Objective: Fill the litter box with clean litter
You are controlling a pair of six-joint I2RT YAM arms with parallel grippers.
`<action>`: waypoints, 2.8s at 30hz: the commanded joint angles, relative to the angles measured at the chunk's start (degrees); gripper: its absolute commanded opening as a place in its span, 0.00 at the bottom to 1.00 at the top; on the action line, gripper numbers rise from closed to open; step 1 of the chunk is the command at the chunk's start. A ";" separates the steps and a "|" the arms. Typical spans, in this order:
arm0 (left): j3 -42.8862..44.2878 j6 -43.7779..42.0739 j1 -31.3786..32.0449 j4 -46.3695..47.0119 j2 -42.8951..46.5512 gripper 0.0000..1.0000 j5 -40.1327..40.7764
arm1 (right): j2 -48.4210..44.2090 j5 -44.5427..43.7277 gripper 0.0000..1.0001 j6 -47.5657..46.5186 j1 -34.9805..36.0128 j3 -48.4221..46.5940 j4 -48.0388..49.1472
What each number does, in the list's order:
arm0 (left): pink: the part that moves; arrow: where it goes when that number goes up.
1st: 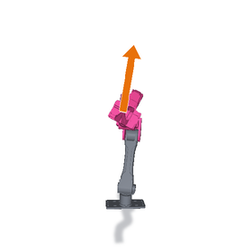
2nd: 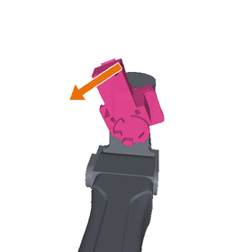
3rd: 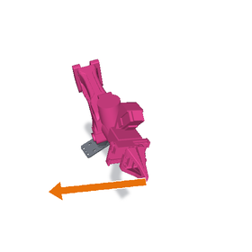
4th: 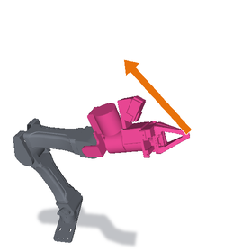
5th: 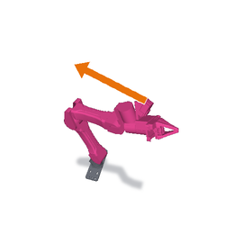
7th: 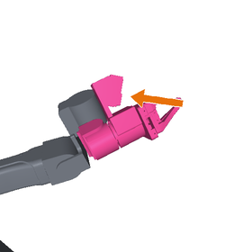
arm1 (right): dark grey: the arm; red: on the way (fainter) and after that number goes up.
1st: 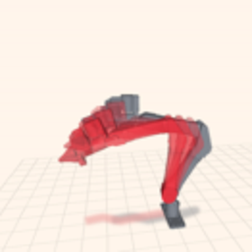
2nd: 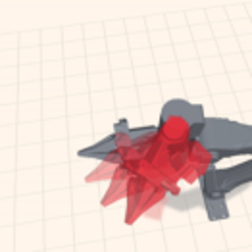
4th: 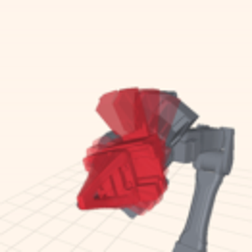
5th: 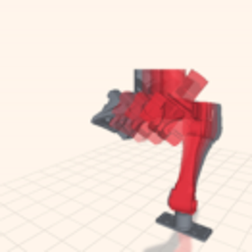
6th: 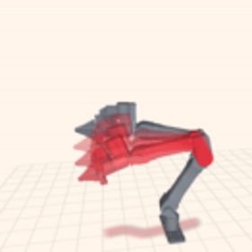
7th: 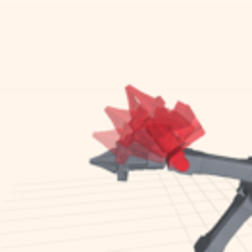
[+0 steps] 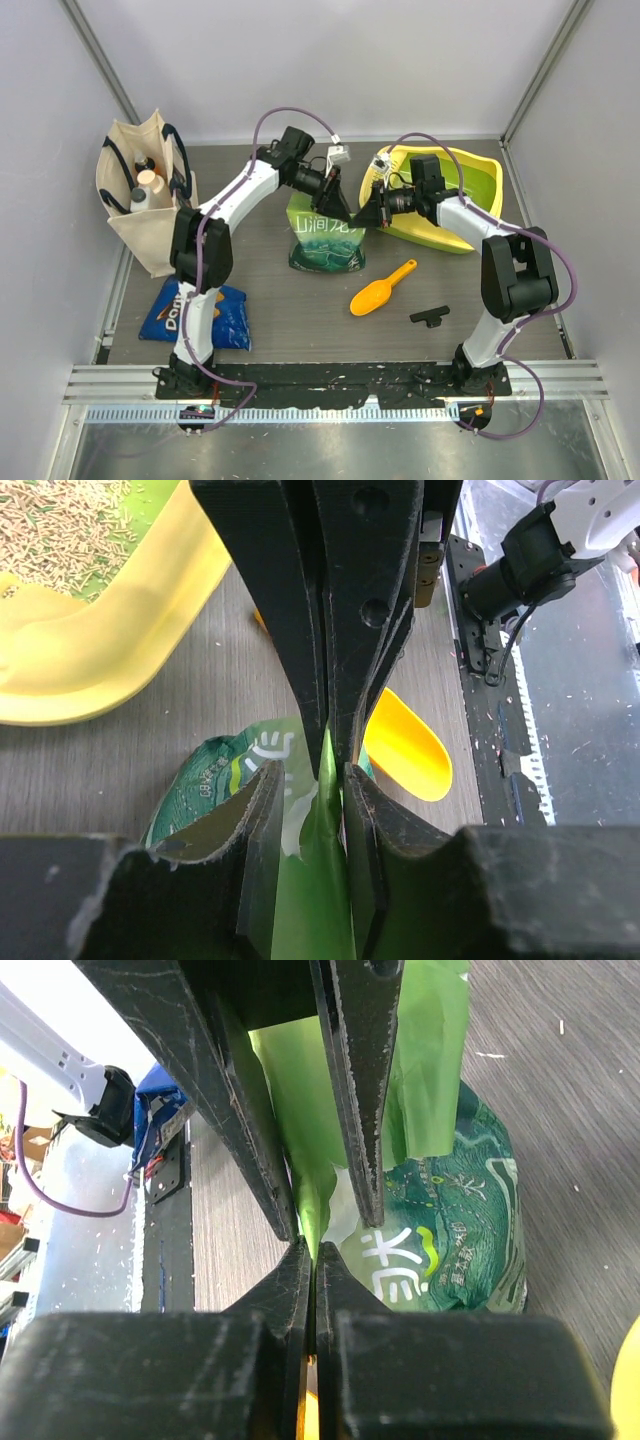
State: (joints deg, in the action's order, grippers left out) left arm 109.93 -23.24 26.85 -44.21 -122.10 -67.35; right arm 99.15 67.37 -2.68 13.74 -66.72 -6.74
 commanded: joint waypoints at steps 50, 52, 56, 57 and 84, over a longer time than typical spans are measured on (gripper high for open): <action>-8.15 31.25 0.13 25.05 3.10 0.00 -1.29 | -44.14 -43.91 0.53 -103.91 -9.78 24.17 -71.12; -8.24 30.89 0.13 23.73 2.84 0.00 -2.25 | -44.57 -43.73 0.55 -105.42 -9.87 25.84 -70.08; -7.10 33.34 -0.13 23.28 1.78 0.00 -3.13 | -45.63 -45.13 0.57 -104.91 -9.87 31.90 -62.97; -7.36 34.57 -0.13 25.20 1.69 0.00 -3.14 | -45.89 -45.22 0.56 -103.68 -9.87 32.44 -59.91; -8.51 40.82 -0.31 30.93 1.08 0.00 -3.05 | -46.42 -43.65 0.02 -96.05 -9.87 36.67 -50.38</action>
State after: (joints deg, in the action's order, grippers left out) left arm 100.90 17.41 26.50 -16.67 -122.28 -69.54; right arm 51.90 22.98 -103.53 3.95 -27.77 -52.05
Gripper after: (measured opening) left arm 0.010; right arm 0.078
